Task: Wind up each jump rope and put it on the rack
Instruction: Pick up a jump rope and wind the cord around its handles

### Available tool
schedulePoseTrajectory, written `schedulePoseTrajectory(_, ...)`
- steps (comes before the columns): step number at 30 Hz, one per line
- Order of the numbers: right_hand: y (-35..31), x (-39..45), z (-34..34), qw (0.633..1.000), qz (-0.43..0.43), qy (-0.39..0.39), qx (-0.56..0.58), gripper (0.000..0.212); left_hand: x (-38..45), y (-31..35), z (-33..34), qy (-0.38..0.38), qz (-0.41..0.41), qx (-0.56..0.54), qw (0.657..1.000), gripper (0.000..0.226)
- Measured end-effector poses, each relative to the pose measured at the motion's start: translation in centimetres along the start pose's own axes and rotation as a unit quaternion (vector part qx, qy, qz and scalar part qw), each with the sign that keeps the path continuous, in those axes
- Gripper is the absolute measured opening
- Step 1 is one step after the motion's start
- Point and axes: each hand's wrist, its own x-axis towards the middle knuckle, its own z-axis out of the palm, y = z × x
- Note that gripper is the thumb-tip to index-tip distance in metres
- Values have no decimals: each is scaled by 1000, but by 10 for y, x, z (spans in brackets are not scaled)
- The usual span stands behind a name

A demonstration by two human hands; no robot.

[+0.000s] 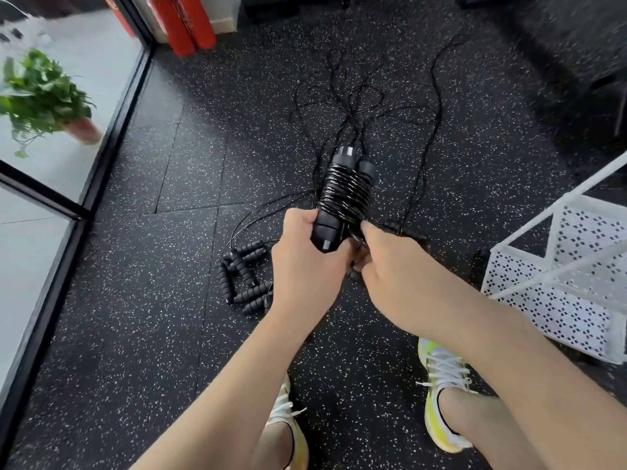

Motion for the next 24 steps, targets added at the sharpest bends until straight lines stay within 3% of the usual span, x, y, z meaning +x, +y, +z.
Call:
schedulePoseTrajectory(2, 1, 3, 5, 997, -11, 8, -77, 65, 1, 0, 0, 4, 0, -20, 1000, 40)
schedulePoseTrajectory(4, 2, 5, 4, 993, -23, 23, -115, 75, 2, 1, 0, 5, -7, -37, 999, 42)
schedulePoseTrajectory(10, 17, 3, -8, 969, -164, 156, -103, 35, -1, 0, 0, -12, 7, -24, 1000, 40)
schedulePoseTrajectory(13, 22, 7, -5, 962, -172, 208, -41, 24, -4, 2, 2, -26, 9, -17, 999, 39)
schedulePoseTrajectory(24, 22, 10, -1, 955, -163, 221, 112, 28, -8, 8, 1, -27, 6, -8, 1000, 37)
